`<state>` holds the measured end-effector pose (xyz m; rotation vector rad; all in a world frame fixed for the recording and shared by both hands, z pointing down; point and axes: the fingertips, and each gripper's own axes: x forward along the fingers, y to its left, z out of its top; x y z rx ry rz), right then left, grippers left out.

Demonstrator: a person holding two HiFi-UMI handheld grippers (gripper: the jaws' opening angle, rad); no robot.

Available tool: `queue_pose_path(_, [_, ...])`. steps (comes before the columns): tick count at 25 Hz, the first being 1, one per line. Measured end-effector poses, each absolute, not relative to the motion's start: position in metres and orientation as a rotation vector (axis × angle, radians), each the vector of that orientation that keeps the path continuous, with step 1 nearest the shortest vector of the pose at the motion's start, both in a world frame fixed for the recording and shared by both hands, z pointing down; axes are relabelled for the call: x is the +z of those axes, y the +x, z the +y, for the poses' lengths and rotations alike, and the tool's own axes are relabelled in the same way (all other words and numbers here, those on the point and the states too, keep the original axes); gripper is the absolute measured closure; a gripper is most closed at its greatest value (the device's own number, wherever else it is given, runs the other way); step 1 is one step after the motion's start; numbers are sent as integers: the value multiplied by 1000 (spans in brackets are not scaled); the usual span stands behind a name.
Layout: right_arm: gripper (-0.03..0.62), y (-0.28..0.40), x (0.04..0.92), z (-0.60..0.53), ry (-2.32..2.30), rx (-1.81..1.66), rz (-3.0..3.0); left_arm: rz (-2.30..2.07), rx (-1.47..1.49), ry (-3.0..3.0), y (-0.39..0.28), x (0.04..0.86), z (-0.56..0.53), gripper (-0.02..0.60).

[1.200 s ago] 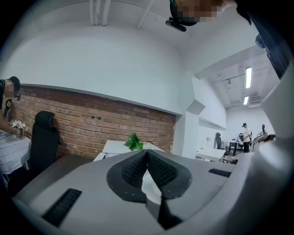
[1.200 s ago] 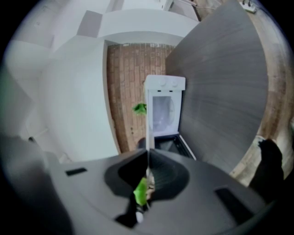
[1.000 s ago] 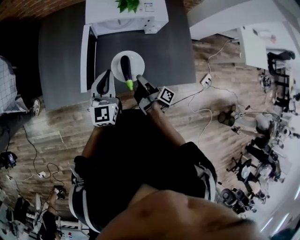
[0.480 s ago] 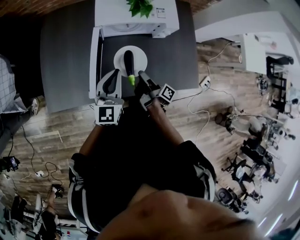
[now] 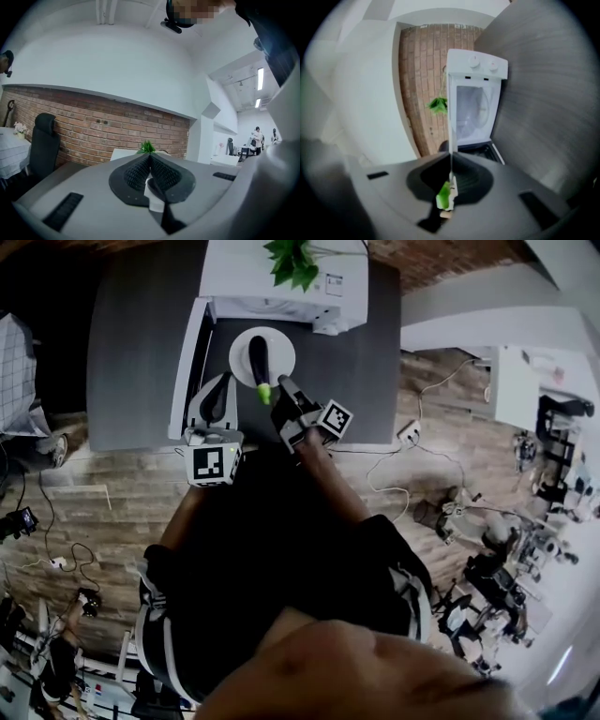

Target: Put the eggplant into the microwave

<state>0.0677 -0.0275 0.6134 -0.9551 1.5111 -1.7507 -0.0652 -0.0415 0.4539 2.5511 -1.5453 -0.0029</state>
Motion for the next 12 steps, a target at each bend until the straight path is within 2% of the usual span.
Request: queue_pose_path(12, [557,88,644,-68,-928,-1791,1540,-1673,5,2506,-60,450,-61,546])
